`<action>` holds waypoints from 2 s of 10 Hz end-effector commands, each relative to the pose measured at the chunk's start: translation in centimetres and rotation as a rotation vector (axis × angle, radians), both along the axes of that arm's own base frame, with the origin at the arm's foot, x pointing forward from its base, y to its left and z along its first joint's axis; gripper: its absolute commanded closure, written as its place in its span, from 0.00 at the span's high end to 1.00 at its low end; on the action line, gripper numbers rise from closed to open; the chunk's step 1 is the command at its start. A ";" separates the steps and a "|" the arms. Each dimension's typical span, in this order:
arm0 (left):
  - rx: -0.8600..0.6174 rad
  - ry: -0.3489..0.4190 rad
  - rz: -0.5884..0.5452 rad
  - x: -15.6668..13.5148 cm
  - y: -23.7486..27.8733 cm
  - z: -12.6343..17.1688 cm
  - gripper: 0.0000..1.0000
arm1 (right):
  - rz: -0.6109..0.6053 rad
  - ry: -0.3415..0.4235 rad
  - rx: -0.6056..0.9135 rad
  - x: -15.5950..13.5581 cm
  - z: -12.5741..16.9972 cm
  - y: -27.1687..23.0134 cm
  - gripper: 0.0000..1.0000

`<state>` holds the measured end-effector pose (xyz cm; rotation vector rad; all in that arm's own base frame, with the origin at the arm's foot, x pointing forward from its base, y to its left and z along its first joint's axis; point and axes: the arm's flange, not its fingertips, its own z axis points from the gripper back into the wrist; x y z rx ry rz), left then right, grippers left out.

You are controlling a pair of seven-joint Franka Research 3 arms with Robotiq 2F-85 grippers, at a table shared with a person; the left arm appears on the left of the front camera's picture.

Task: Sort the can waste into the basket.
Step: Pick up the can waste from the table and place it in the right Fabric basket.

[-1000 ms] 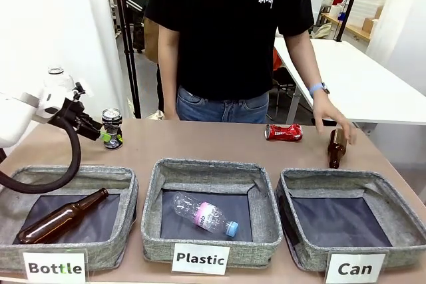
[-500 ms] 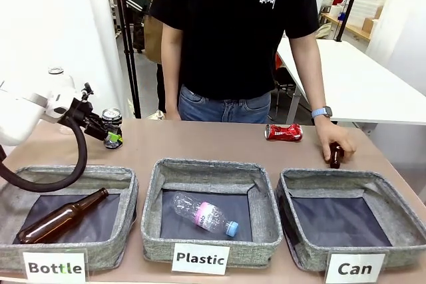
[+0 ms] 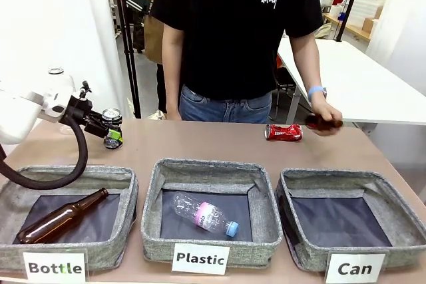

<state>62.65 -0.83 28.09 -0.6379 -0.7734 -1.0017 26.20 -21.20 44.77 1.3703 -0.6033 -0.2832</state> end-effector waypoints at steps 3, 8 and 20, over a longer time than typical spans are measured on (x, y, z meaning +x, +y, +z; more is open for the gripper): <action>-0.073 -0.040 -0.058 0.5 -0.2 -0.8 1.00 | -0.006 -0.035 0.005 0.2 0.1 -0.1 1.00; -0.100 -0.067 -0.055 0.3 0.0 -0.6 0.00 | -0.006 -0.035 0.005 0.2 0.1 -0.1 1.00; -0.125 0.083 -0.163 -18.4 9.8 13.8 0.00 | -0.006 -0.035 0.005 0.2 0.1 -0.1 1.00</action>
